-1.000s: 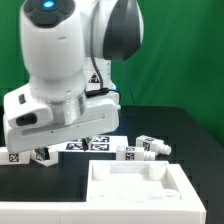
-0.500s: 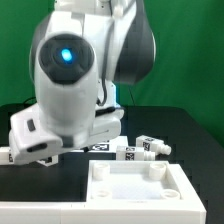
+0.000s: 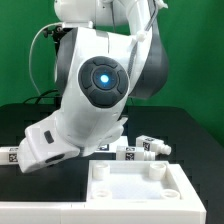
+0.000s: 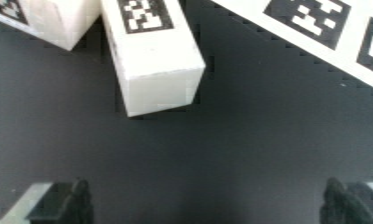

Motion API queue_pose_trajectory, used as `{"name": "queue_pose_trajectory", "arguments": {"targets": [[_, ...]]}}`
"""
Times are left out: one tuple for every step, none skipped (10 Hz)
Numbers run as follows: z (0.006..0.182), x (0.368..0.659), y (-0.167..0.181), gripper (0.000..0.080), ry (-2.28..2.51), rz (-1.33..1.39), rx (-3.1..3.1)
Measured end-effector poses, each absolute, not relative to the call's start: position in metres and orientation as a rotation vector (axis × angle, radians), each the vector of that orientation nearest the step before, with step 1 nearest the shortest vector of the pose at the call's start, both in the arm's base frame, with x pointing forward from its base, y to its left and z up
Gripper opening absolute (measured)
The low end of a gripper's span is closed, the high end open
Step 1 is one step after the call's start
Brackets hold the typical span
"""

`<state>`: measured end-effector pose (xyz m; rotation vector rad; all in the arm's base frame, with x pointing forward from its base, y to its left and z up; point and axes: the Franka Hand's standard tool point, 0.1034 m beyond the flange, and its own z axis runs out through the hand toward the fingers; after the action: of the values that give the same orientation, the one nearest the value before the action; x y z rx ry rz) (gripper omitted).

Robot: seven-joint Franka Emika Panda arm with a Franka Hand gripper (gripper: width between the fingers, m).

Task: Assemble one leg

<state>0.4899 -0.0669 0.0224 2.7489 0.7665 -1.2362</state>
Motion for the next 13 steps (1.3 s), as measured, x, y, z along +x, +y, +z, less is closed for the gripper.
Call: {"name": "queue_pose_trajectory", "arguments": {"targets": [[0.022, 0.49, -0.067, 0.0648, 0.767, -1.235, 2.749], [0.02, 0.487, -0.071, 0.0648, 0.774, -1.204, 2.752], [0.021, 0.48, -0.076, 0.0648, 0.815, -1.179, 2.758], [0.022, 0.476, -0.08, 0.0648, 0.846, -1.15, 2.769], [0.02, 0.473, -0.085, 0.0648, 0.867, -1.132, 2.775], [0.017, 0.471, -0.09, 0.0648, 0.877, -1.128, 2.777], [0.016, 0.47, -0.094, 0.0648, 0.893, -1.118, 2.778], [0.016, 0.469, -0.099, 0.0648, 0.895, -1.108, 2.781], [0.016, 0.467, -0.1, 0.0648, 0.892, -1.106, 2.782], [0.015, 0.467, -0.098, 0.0648, 0.876, -1.087, 2.786], [0.014, 0.466, -0.095, 0.0648, 0.854, -1.068, 2.788], [0.013, 0.465, -0.093, 0.0648, 0.855, -1.069, 2.788], [0.012, 0.464, -0.094, 0.0648, 0.85, -1.073, 2.8]]}}
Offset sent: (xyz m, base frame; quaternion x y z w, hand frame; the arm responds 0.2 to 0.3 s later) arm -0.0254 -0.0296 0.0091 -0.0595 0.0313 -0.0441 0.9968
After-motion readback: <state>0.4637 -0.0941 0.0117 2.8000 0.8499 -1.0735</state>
